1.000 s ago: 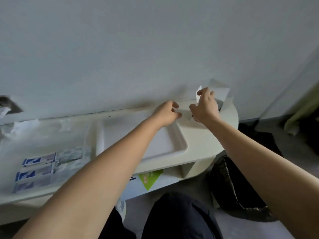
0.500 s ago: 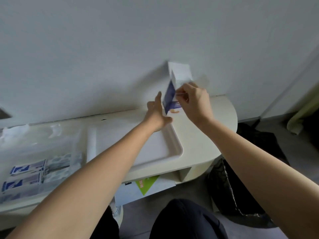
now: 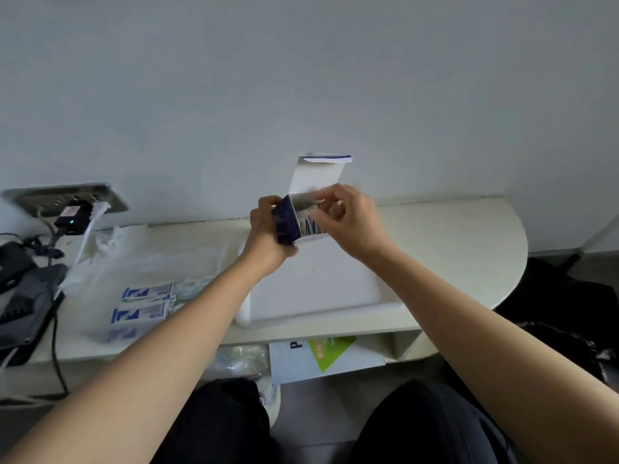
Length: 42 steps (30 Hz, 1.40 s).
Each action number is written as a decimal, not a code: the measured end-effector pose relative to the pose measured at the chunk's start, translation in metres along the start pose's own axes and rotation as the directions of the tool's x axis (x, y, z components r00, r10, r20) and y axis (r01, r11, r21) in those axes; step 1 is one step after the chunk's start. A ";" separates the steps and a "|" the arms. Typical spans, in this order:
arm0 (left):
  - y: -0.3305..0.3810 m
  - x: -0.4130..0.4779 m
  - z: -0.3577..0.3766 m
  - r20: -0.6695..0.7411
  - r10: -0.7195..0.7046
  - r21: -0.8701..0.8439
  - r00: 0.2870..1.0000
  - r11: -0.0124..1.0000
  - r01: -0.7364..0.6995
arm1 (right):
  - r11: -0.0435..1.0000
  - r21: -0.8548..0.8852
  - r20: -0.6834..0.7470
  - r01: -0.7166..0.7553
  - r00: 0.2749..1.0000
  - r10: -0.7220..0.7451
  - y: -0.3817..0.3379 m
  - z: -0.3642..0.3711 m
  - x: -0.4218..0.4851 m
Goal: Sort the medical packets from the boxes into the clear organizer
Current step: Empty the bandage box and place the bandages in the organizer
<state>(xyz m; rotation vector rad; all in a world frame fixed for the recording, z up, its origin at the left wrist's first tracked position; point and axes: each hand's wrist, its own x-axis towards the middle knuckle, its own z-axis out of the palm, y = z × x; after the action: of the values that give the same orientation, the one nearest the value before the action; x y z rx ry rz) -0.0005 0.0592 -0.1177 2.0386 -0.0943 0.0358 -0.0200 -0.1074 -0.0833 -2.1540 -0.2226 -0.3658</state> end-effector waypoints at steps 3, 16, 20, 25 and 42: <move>-0.003 -0.003 -0.006 0.033 -0.038 0.020 0.999 0.999 0.037 | 0.987 -0.139 0.138 -0.083 0.985 0.102 -0.001 0.007 0.002; 0.007 -0.008 -0.025 0.029 -0.082 0.195 0.996 0.978 0.074 | 0.923 0.067 0.223 -0.379 0.907 0.356 0.001 0.010 0.005; 0.005 -0.006 -0.029 -0.074 -0.183 0.166 0.980 0.967 0.193 | 0.803 0.368 0.157 -0.469 0.882 0.443 0.009 -0.003 0.006; 0.003 -0.006 -0.024 -0.135 -0.298 0.050 0.945 0.950 0.307 | 0.675 0.464 0.106 -0.574 0.792 0.601 0.017 -0.013 0.004; -0.004 -0.004 -0.015 -0.096 -0.125 -0.033 0.987 0.992 0.123 | 0.893 0.061 0.061 -0.445 0.895 0.442 0.042 -0.006 -0.016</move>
<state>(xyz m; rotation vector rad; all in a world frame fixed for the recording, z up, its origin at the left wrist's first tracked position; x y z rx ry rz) -0.0037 0.0746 -0.1143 2.0081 0.0932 0.0565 -0.0240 -0.1365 -0.1174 -2.0653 0.2303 -0.0416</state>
